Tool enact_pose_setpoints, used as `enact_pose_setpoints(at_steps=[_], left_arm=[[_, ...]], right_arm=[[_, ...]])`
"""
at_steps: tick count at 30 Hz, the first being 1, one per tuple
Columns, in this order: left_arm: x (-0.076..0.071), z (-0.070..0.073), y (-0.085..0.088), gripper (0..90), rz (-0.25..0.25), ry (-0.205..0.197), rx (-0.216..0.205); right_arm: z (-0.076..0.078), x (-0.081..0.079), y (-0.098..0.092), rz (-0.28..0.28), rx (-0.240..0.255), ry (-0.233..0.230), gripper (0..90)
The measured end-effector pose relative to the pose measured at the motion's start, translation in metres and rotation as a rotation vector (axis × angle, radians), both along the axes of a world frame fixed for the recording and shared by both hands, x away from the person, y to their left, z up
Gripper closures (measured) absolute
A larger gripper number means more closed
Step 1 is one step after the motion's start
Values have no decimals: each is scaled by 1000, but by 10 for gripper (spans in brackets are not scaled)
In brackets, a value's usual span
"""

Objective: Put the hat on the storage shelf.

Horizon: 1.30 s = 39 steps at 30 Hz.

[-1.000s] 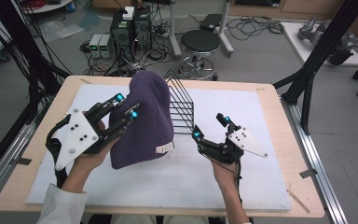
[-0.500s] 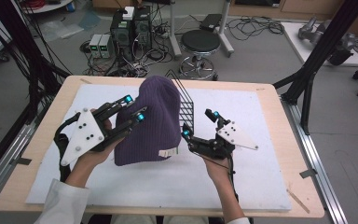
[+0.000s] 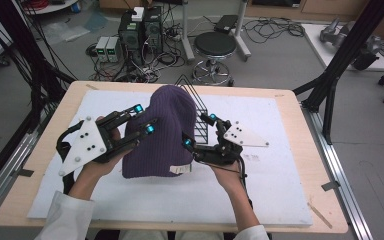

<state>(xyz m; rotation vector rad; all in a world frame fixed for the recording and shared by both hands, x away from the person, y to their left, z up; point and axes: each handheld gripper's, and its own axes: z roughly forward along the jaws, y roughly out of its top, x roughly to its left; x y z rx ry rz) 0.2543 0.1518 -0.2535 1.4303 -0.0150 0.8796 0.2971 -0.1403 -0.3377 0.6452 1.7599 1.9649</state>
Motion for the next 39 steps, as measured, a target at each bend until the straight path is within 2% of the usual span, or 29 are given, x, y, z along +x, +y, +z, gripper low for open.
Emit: enact_pose_setpoints(at_steps=[5,8,10,13,16,21,25,30,39], left_arm=[[0,-4,0,755,-30,-3,-5],[1,-6,0,754,-31,1,-3],[2,-7,1,754,-31,6,-4],[4,-8,4,754,-17,15,-7],[7,-9,9,754,1,34,-18],[15,-9,19,755,36,68,-20],[22,-11,26,756,71,81,-21],[38,-12,29,756,116,94,-19],[73,4,26,755,144,118,4]], right_arm=[[-1,0,6,48,-16,4,294],[-1,-2,11,55,-46,6,401],[0,-3,14,52,-52,13,524],[3,-7,16,17,-87,6,723],[5,-11,16,-32,-107,-14,793],[10,-13,9,-95,-105,-37,812],[15,-15,2,-159,-91,-60,812],[22,-17,-3,-228,-87,-98,815],[31,-10,2,-300,-105,-118,815]])
